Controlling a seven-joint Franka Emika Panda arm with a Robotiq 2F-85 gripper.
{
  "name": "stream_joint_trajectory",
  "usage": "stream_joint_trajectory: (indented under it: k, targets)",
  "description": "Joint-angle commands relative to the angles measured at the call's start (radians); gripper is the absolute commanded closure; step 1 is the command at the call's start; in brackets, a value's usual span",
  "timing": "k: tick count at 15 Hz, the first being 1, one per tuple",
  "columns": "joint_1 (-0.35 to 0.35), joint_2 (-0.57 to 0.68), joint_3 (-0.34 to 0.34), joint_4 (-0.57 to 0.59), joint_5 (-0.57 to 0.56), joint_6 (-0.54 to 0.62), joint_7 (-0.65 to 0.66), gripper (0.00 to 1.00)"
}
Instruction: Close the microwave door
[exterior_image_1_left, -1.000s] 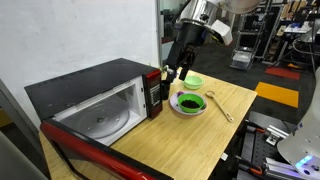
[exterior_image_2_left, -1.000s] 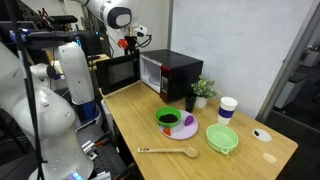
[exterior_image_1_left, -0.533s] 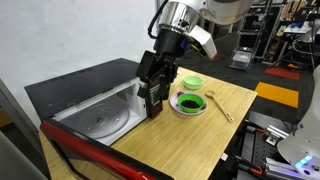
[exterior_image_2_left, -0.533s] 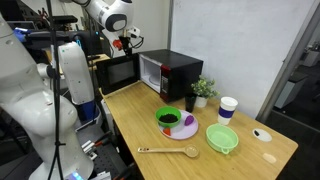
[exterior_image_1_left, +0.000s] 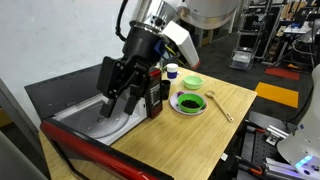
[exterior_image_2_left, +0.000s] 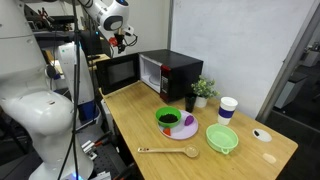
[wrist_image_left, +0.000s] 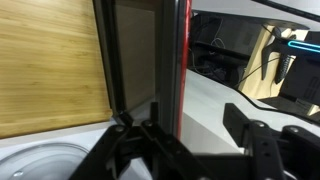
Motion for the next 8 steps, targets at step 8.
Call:
stream_joint_trajectory:
  k: [8]
  targets:
    - [0.048, 0.180, 0.088, 0.181, 0.049, 0.044, -0.038, 1.00]
